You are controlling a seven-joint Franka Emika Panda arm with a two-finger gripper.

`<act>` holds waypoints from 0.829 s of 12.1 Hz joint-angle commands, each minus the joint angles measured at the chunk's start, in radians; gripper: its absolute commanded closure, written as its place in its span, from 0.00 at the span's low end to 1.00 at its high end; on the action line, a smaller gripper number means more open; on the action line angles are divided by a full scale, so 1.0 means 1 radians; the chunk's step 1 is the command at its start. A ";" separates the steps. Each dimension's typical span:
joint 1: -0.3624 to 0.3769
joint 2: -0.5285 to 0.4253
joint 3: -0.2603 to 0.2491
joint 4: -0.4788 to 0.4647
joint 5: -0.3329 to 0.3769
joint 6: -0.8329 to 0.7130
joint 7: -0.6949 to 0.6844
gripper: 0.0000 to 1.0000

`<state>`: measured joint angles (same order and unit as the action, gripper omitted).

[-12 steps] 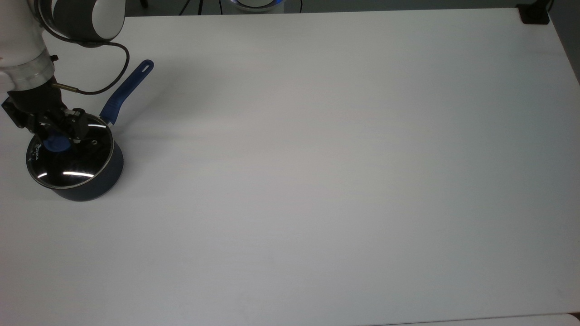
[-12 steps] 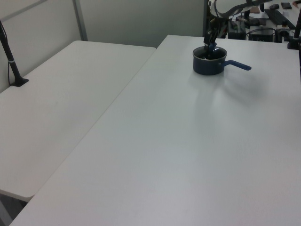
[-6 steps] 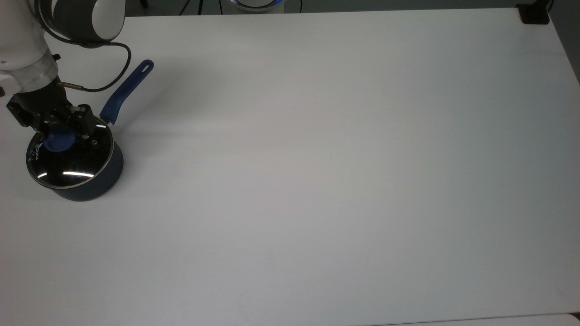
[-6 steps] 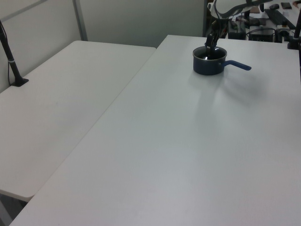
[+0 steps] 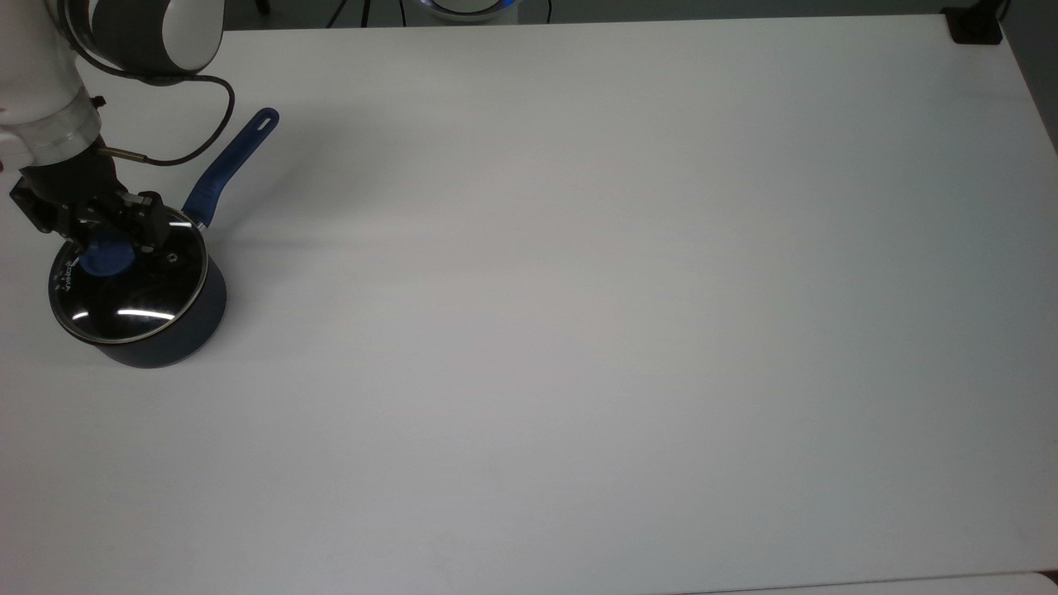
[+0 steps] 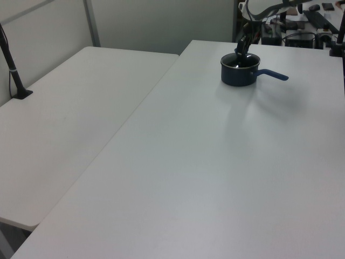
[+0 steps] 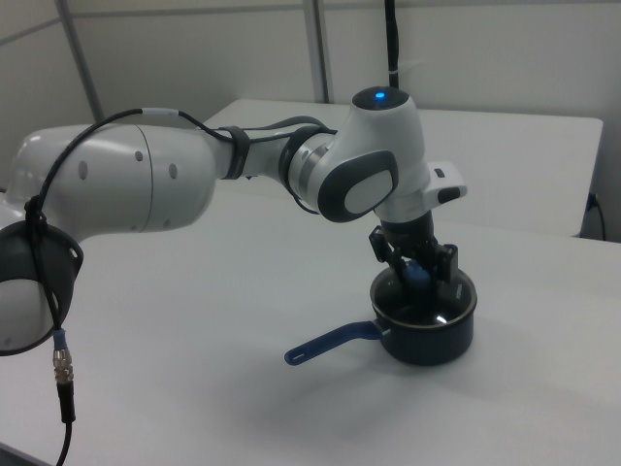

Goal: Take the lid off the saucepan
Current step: 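Lift the glass lid off the pot and carry it beside the saucepan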

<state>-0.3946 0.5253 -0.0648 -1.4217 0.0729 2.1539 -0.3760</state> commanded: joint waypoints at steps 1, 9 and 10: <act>0.006 -0.047 0.002 0.009 0.028 -0.045 -0.020 0.59; 0.217 -0.352 0.210 -0.431 -0.133 0.013 0.313 0.59; 0.258 -0.367 0.220 -0.480 -0.143 0.017 0.348 0.59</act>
<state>-0.1763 0.2889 0.1238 -1.6924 -0.0382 2.1236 -0.1005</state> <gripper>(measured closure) 0.419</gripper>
